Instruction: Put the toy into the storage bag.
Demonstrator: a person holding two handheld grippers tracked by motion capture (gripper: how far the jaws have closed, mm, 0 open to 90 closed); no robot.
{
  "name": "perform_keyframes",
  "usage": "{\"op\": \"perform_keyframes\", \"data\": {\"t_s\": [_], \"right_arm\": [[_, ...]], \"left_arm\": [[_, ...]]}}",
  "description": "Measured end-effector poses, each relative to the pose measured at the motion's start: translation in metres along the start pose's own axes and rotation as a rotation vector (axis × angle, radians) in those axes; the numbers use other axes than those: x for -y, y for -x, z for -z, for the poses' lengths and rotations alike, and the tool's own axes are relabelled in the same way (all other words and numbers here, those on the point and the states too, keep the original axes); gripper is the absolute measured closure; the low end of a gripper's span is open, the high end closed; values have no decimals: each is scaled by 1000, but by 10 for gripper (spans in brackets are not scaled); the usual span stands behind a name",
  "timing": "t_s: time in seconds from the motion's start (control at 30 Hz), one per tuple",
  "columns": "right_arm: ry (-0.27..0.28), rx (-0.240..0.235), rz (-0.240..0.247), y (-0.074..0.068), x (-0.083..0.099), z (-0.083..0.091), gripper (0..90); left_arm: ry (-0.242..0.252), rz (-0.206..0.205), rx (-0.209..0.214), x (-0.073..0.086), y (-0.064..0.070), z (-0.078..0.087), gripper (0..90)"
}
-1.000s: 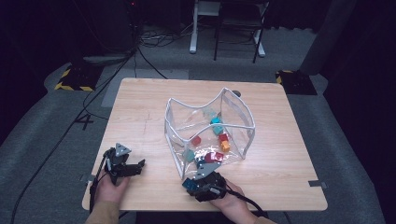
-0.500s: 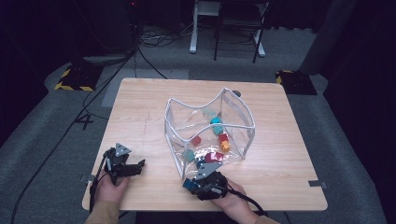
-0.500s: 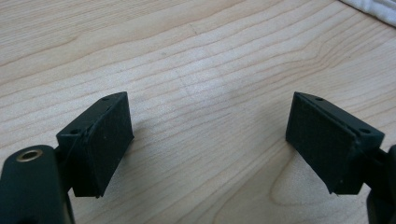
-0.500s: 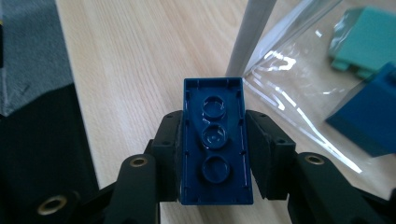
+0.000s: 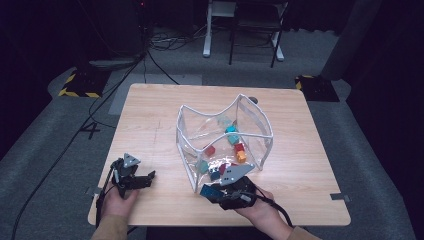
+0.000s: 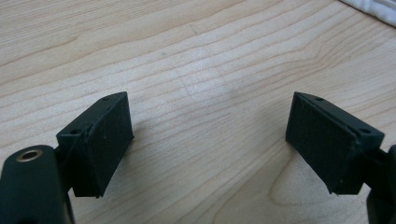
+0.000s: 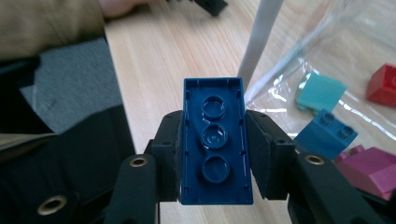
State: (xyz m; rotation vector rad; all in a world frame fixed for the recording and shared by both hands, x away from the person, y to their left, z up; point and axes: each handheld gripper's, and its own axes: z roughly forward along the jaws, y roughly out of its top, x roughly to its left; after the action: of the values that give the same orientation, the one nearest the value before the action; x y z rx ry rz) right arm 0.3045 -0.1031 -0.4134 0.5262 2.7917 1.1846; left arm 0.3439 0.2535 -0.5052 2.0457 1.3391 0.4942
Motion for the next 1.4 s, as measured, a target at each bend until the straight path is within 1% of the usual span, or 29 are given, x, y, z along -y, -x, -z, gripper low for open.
{"op": "perform_keyframes", "data": {"t_s": [0.1,0.23,0.43,0.57,0.77,0.93,1.1,1.4], "right_arm": [[16,-20,-4,-1,-7,11,589],[21,-17,13,-1,-17,23,589],[51,-21,6,3,-28,42,589],[83,-9,10,3,-36,54,589],[97,5,20,7,-48,68,589],[118,19,27,14,-63,84,589],[129,39,29,25,-81,98,589],[139,78,13,45,-102,110,590]], "left_arm": [[0,2,1,0,0,0,151],[0,1,1,0,0,0,151],[-1,1,0,0,0,0,151],[0,0,0,0,0,0,151],[-1,0,0,0,0,0,151],[-1,0,0,0,0,0,151],[-1,0,0,0,0,0,151],[-1,0,0,0,0,0,151]]}}
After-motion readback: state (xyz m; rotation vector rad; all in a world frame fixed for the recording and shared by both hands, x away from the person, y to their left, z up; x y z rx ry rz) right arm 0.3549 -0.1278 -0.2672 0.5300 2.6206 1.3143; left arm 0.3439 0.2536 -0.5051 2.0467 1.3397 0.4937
